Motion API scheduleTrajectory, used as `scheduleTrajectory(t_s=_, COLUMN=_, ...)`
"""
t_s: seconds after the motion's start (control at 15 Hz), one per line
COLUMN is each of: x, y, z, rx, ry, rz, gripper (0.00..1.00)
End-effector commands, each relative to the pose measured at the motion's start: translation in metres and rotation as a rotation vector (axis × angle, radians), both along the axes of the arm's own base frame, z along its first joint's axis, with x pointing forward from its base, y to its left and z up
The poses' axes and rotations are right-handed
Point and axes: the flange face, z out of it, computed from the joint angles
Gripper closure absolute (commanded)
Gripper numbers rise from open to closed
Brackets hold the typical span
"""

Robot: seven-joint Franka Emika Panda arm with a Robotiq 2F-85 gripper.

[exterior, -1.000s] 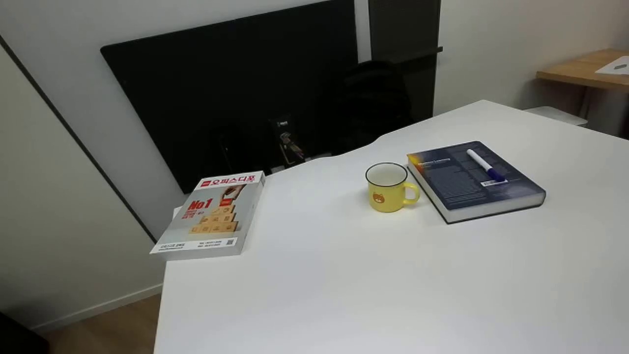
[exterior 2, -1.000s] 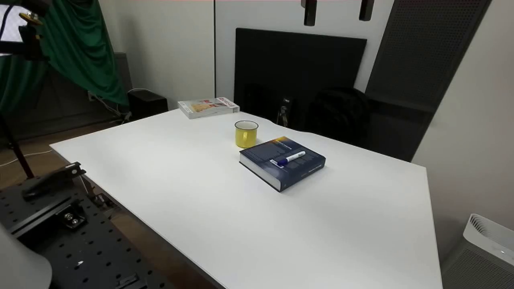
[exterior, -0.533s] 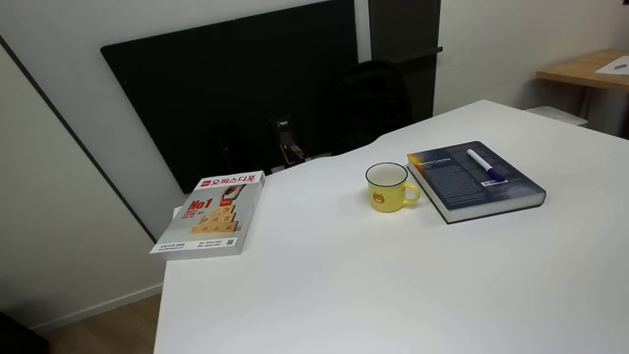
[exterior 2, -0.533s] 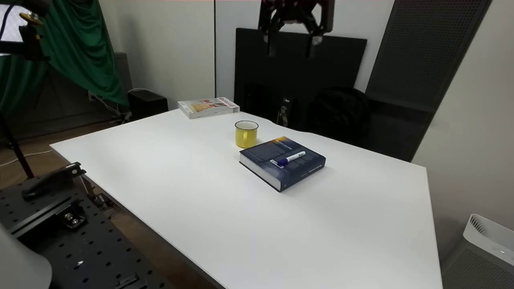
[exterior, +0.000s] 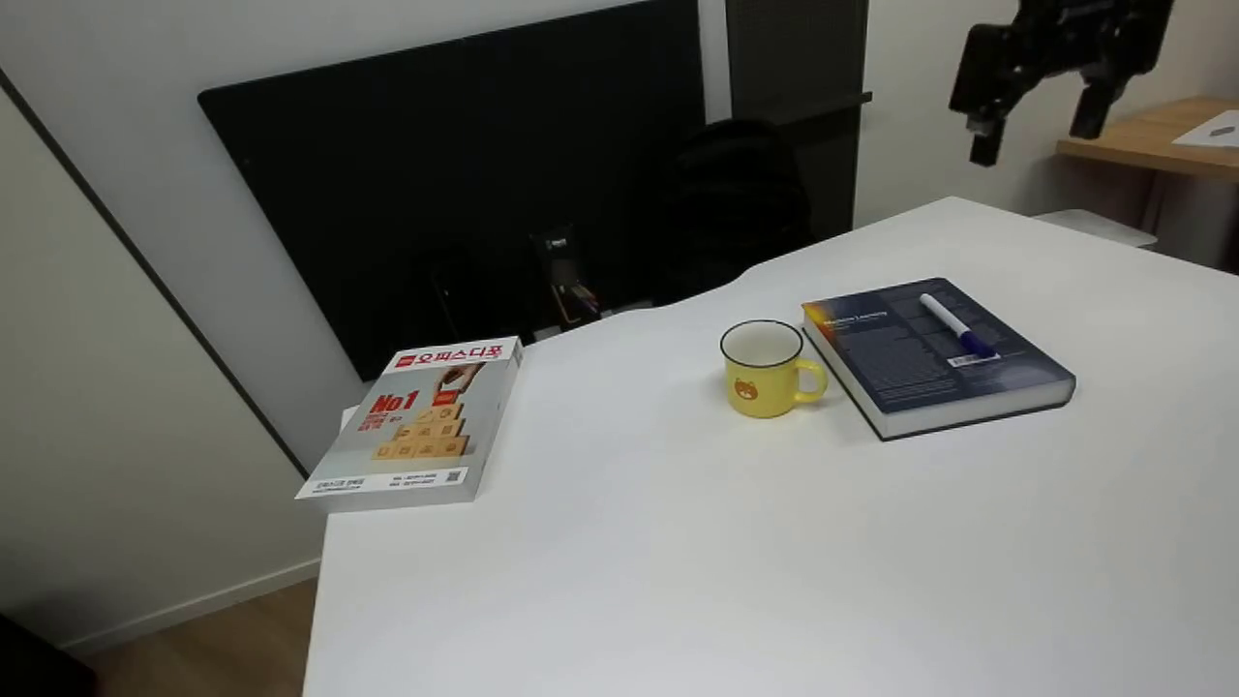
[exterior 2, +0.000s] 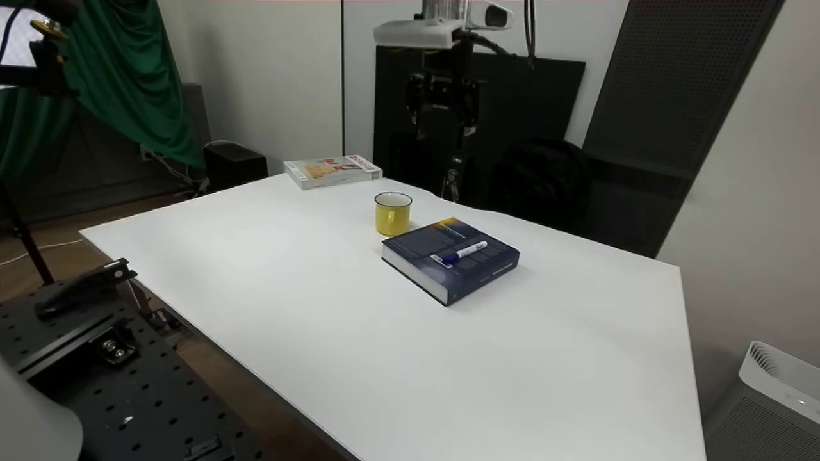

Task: Put the marker inside the mug cup

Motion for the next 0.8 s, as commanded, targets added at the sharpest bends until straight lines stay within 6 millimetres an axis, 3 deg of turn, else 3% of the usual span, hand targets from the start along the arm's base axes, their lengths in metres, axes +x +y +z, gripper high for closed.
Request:
scheduleTrajectory(t_s=0.0, x=0.052, y=-0.005, z=-0.03, rx=-0.017, ry=-0.026, rz=-0.167, gripper=0.0)
scheduleTrajectory(t_s=0.47, x=0.107, y=-0.018, z=-0.078, rx=-0.056, ry=-0.014, rz=-0.4, gripper=0.0)
scheduleTrajectory(t_s=0.53, x=0.085, y=-0.017, z=-0.07, rx=-0.033, ry=-0.025, rz=-0.333, gripper=0.0)
scheduleTrajectory(t_s=0.73, x=0.097, y=-0.018, z=-0.082, rx=-0.046, ry=-0.014, rz=-0.359, gripper=0.0)
